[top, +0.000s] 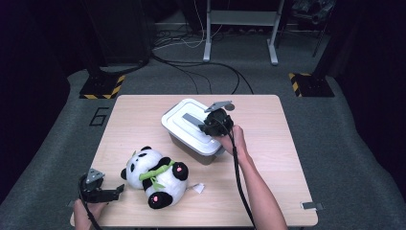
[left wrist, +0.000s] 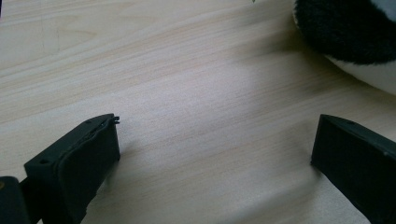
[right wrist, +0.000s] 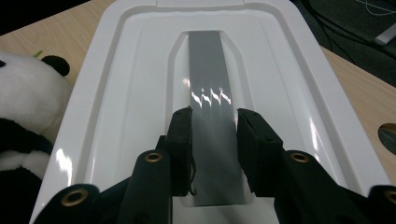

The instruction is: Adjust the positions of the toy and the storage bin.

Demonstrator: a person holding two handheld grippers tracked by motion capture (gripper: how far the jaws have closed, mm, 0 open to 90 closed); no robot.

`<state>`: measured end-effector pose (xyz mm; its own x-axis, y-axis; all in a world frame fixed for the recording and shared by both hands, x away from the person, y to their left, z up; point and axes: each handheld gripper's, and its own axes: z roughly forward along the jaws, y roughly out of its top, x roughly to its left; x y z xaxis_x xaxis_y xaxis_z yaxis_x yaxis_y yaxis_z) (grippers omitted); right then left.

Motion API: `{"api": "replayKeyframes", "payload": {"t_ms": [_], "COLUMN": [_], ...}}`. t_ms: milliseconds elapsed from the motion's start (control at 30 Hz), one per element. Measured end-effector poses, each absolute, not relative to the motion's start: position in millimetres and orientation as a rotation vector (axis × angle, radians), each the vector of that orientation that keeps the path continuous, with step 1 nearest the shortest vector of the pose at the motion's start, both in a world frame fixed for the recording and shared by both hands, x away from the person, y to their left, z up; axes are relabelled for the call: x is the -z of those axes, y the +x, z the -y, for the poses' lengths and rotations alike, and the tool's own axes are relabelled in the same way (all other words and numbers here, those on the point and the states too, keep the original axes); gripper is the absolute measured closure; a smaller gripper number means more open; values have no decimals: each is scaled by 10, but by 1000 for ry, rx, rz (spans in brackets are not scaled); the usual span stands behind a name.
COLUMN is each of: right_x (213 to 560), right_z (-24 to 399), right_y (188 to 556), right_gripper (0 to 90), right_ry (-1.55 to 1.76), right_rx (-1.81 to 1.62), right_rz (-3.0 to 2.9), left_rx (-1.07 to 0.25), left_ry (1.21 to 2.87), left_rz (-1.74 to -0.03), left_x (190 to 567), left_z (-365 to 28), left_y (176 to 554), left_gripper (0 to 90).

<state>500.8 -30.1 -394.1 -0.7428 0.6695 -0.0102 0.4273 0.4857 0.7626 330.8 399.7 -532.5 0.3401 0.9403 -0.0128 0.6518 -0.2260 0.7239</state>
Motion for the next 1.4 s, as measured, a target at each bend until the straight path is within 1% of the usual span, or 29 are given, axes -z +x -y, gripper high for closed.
{"api": "replayKeyframes", "payload": {"t_ms": [267,433,567,700,867,1033,1067,1100,1400], "right_x": [3954,3955,3956,3919,3877,3859,3852,3850,3868], "right_z": [474,618,679,652,547,472,455,444,424], "right_y": [4821,4610,4546,4565,4718,4838,4849,4847,4816], "right_gripper": [668,667,666,655,584,587,608,657,666], "right_ry": [974,1006,998,989,977,984,980,992,983], "right_rx": [-1125,-1113,-1113,-1067,-1016,-1011,-999,-1002,-1018], "right_rz": [-2392,-2370,-2370,-2395,-2436,-2477,-2481,-2481,-2455], "left_rx": [-577,-581,-580,-582,-584,-583,-582,-583,-581], "left_ry": [1971,1968,1968,1968,1967,1967,1967,1967,1969], "left_rz": [-1390,-1390,-1389,-1388,-1389,-1389,-1390,-1390,-1393], "left_x": [5323,5325,5325,5325,5326,5326,5326,5326,5323], "left_z": [-3999,-3996,-3996,-3997,-3995,-3995,-3995,-3995,-3995], "left_y": [3308,3308,3309,3309,3310,3310,3309,3310,3309], "left_gripper": [7,6,7,7,7,7,7,7,7]}}
